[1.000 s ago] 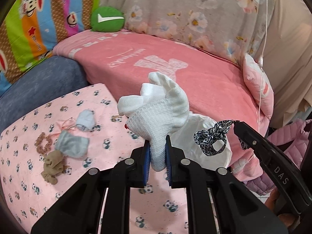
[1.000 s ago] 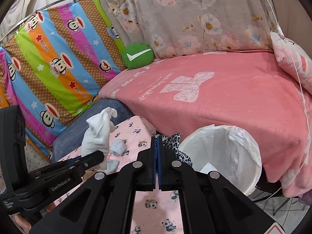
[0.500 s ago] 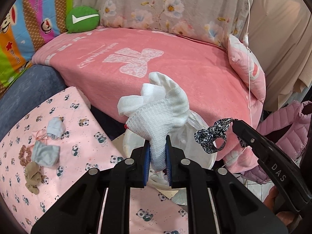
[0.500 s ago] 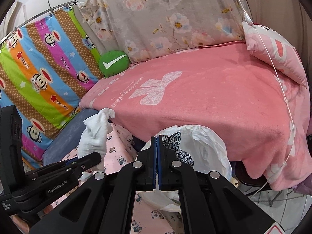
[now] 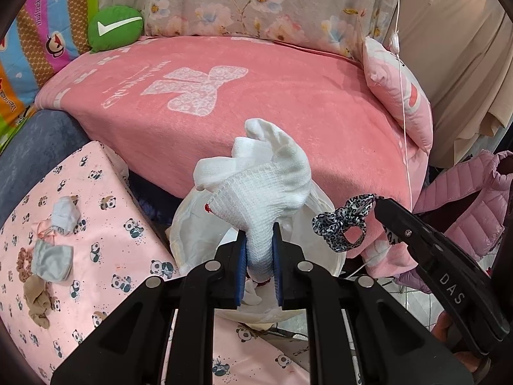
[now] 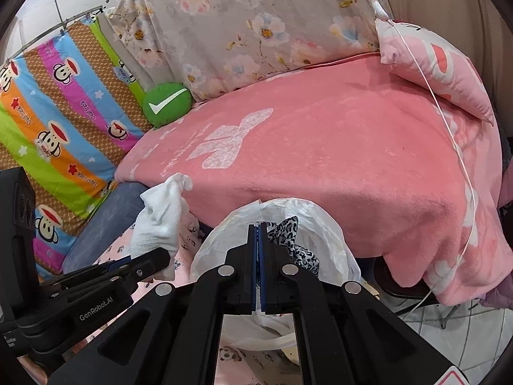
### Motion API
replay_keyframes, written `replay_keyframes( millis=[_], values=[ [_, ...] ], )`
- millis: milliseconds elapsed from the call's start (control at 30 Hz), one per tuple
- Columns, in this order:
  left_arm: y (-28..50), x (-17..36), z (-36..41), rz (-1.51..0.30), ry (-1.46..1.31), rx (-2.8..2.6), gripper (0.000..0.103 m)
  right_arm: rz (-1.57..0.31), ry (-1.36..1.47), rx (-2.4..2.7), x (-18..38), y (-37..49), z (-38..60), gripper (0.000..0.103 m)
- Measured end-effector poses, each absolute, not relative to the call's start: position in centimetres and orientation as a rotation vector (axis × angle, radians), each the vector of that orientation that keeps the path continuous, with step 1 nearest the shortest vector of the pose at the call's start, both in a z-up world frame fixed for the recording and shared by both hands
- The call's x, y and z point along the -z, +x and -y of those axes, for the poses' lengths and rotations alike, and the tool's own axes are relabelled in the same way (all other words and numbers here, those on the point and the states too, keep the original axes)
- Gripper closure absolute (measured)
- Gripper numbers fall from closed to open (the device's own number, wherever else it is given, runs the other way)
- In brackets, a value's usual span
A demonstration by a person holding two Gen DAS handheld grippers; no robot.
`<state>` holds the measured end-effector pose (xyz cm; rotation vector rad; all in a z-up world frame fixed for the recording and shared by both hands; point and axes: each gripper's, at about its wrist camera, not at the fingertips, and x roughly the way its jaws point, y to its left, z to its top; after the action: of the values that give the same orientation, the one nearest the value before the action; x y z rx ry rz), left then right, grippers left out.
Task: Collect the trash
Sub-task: 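Carry sock and scrunchie over the bin and open both grippers to drop them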
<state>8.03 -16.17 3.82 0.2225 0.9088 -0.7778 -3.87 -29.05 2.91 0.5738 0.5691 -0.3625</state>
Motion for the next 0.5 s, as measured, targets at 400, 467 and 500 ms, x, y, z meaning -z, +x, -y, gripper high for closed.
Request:
replay_keyframes(
  millis=[400, 467, 500],
  values=[
    [8.9, -2.6, 17.1, -0.937, 0.214, 0.789, 0.087, -0.600, 0.569, 0.360, -1.6, -2.6, 29.2, 0.100],
    [9.1, -2.4, 17.0, -0.944, 0.208, 0.778, 0.083, -0.605, 0.565, 0.354, -1.5, -2.3, 29.2, 0.100],
    [9.3, -2.3, 16.9, -0.945, 0.203, 0.764, 0.075, -0.605, 0.556, 0.362, -1.4, -2.2, 29.1, 0.100]
  ],
)
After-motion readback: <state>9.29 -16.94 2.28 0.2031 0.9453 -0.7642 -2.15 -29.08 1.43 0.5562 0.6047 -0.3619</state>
